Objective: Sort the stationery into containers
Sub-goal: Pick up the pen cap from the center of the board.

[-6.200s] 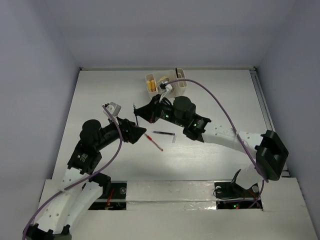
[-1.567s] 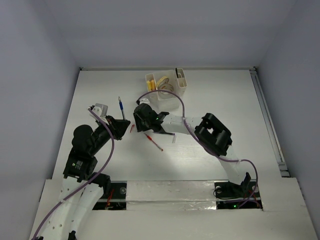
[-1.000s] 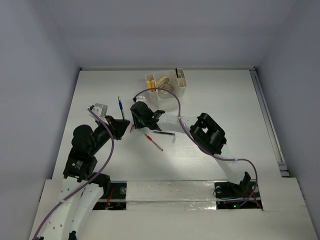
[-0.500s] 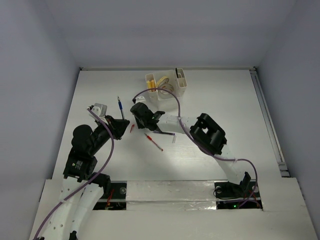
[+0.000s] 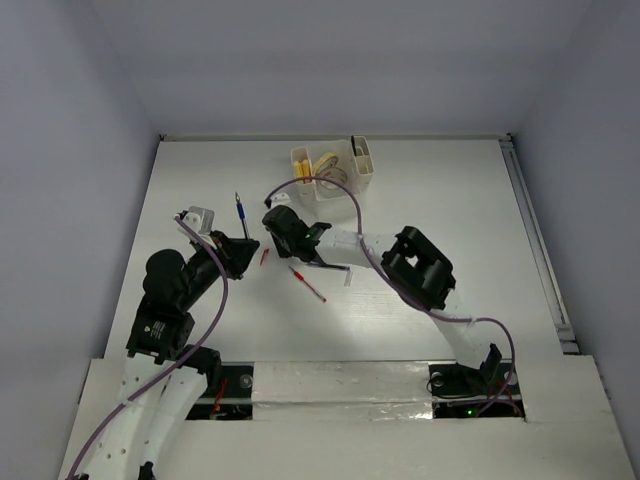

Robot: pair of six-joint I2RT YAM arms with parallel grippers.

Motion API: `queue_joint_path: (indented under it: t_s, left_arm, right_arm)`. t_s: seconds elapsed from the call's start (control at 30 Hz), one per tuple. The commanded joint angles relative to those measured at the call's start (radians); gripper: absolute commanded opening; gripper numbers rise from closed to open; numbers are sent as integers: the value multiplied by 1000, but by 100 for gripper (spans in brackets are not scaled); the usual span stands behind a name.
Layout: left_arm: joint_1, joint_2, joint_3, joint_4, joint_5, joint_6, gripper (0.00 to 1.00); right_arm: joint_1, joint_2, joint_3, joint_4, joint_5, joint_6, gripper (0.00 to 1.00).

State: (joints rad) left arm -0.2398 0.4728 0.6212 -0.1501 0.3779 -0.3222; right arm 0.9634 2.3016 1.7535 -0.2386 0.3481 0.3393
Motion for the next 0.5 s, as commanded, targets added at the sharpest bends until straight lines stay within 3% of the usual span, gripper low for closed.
queue_joint_path:
  t_s: [0.0, 0.23, 0.47]
  left_arm:
    - [7, -8, 15, 41, 7, 8, 0]
    - [7, 9, 14, 52, 36, 3, 0]
    - [7, 67, -3, 107, 134, -49, 0]
  right_arm:
    - [-6, -78, -86, -15, -12, 10, 0]
    - [-25, -354, -366, 440, -132, 44, 0]
    - [-25, -549, -529, 666, -172, 99, 0]
